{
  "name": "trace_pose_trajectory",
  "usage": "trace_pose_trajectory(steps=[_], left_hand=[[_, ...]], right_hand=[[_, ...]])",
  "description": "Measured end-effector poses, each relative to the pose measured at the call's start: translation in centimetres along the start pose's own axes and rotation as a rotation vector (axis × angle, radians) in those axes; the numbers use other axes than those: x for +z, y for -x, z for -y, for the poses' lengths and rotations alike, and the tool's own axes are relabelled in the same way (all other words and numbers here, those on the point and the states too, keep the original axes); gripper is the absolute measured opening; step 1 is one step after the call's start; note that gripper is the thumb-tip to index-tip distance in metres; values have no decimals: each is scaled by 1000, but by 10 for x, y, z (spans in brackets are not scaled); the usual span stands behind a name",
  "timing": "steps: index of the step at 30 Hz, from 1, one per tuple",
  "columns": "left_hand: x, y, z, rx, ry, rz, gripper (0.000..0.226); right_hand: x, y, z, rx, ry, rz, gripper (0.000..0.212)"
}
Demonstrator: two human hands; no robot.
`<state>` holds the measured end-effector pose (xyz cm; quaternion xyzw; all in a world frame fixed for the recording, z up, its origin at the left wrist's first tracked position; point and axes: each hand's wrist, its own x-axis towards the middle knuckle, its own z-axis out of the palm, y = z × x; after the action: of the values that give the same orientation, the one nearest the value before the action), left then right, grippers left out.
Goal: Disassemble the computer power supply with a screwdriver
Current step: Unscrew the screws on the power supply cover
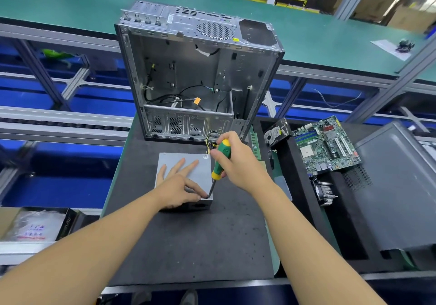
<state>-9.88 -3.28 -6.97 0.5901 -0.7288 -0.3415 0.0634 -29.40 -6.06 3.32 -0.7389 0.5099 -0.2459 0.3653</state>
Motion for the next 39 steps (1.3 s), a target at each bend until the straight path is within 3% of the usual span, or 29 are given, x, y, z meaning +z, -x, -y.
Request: trace_pose_trajectory(steps=[25, 29, 33, 35, 39], left_hand=[[1, -3, 1, -17, 18, -3, 20], [2, -2, 1, -26, 15, -2, 23], [2, -2, 1, -23, 5, -8, 23], [2, -2, 1, -22, 12, -1, 24], [0, -2, 0, -15, 11, 0, 34]], right_hand=[[-1, 6, 9, -31, 33, 53, 21], [-2, 4, 18, -70, 204, 85, 29], [4, 5, 27, -144, 551, 38, 40], [2, 5, 30, -154, 583, 60, 37], [-9, 5, 39, -133, 385, 238, 12]])
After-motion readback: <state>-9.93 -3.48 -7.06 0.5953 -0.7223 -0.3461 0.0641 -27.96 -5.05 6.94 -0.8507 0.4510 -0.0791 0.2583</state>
